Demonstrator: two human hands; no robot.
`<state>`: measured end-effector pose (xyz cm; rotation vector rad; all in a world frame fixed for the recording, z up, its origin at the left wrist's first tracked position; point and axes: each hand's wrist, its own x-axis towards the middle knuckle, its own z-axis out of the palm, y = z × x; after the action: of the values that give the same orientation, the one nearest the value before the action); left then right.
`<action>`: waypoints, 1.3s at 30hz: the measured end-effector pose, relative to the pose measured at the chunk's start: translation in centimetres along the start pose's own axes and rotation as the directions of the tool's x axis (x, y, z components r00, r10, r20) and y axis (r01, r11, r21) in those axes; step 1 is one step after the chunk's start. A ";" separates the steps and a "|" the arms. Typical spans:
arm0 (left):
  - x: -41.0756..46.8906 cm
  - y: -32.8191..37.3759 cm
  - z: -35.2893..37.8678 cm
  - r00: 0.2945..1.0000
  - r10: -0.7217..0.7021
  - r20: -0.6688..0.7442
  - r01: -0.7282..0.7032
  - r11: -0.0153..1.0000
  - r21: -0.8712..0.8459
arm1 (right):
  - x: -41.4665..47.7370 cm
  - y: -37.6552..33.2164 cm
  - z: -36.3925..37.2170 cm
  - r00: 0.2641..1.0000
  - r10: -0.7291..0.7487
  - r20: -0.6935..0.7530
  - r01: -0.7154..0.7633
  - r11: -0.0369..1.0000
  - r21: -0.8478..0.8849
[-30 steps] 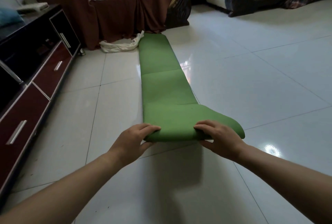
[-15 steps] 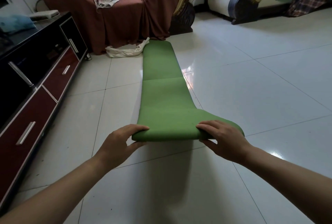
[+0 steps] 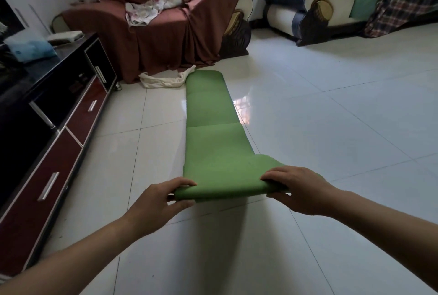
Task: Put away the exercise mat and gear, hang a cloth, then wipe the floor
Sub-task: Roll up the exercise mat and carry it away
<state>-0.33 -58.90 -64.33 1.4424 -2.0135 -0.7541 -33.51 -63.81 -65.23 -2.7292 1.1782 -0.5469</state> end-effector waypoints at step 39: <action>24.4 -15.0 -2.0 0.856 -0.450 -0.254 0.364 0.874 -0.322 | 31.3 16.9 8.2 0.870 0.269 0.414 -0.343 0.932 0.114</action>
<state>4.10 -86.50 -70.96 1.7266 -1.3154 -0.8568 -22.17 -98.41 -68.24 -2.2802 1.3346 -0.0553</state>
